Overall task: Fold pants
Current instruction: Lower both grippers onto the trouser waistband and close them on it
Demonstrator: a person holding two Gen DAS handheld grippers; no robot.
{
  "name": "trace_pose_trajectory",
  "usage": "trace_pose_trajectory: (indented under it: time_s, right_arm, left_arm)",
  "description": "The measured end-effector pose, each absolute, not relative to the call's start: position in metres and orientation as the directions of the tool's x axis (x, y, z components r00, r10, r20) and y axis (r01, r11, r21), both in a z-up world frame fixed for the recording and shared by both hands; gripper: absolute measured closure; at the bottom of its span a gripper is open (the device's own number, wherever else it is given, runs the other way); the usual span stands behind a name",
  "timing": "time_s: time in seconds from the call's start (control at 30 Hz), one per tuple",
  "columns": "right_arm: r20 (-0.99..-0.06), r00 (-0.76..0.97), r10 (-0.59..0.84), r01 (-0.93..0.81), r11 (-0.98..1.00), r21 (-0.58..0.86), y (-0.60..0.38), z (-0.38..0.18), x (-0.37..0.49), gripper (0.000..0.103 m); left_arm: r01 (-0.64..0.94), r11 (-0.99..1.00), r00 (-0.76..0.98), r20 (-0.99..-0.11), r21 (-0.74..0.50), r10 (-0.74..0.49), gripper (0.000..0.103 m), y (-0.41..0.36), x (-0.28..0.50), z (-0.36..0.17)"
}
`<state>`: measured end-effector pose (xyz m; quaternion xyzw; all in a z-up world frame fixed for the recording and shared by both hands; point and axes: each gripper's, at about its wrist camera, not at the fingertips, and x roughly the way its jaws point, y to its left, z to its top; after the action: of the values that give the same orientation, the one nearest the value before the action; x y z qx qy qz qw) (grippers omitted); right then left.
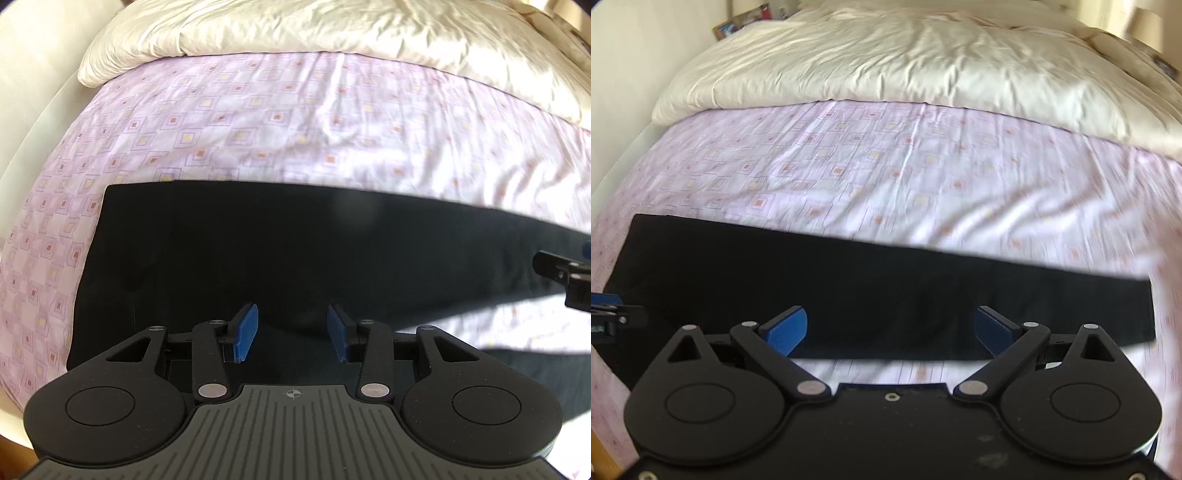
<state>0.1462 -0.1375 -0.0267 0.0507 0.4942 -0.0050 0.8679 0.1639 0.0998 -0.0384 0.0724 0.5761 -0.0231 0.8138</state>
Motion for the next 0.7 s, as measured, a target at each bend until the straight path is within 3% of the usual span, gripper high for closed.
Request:
trace_pose_trajectory:
  time_s: [0.13, 0.17, 0.2, 0.23, 0.27, 0.3, 0.37, 0.7]
  right_arm:
    - [-0.868, 0.492, 0.070, -0.028, 0.998, 0.065, -0.143, -0.040, 0.191, 0.012]
    - [-0.869, 0.488, 0.081, -0.054, 0.997, 0.062, -0.144, -0.044, 0.200, 0.037]
    - [-0.875, 0.477, 0.080, -0.076, 0.996, 0.049, -0.145, -0.050, 0.209, 0.076]
    - [-0.891, 0.447, 0.080, -0.096, 0.994, 0.041, -0.145, -0.058, 0.222, 0.090]
    - [-0.906, 0.413, 0.092, -0.112, 0.992, 0.050, -0.146, -0.067, 0.233, 0.089]
    - [-0.911, 0.395, 0.118, -0.125, 0.989, 0.074, -0.149, -0.074, 0.241, 0.075]
    - [-0.914, 0.376, 0.151, -0.150, 0.984, 0.101, -0.152, -0.085, 0.253, 0.063]
    - [-0.940, 0.245, 0.236, -0.390, 0.912, 0.127, -0.153, -0.134, 0.289, 0.059]
  left_arm:
    - [0.097, 0.992, 0.315, -0.948, 0.079, 0.045, 0.065, 0.106, 0.182, -0.045]
    - [0.094, 0.993, 0.307, -0.951, 0.074, 0.042, 0.065, 0.107, 0.186, -0.048]
    - [0.093, 0.993, 0.296, -0.954, 0.067, 0.037, 0.068, 0.108, 0.190, -0.051]
    - [0.092, 0.994, 0.284, -0.958, 0.059, 0.031, 0.068, 0.109, 0.194, -0.054]
    - [0.089, 0.995, 0.273, -0.962, 0.050, 0.024, 0.068, 0.110, 0.197, -0.057]
    - [0.085, 0.995, 0.263, -0.965, 0.044, 0.020, 0.068, 0.110, 0.200, -0.060]
    - [0.084, 0.996, 0.246, -0.969, 0.041, 0.020, 0.068, 0.110, 0.207, -0.066]
    - [0.112, 0.993, 0.201, -0.979, 0.037, 0.014, 0.068, 0.099, 0.234, -0.085]
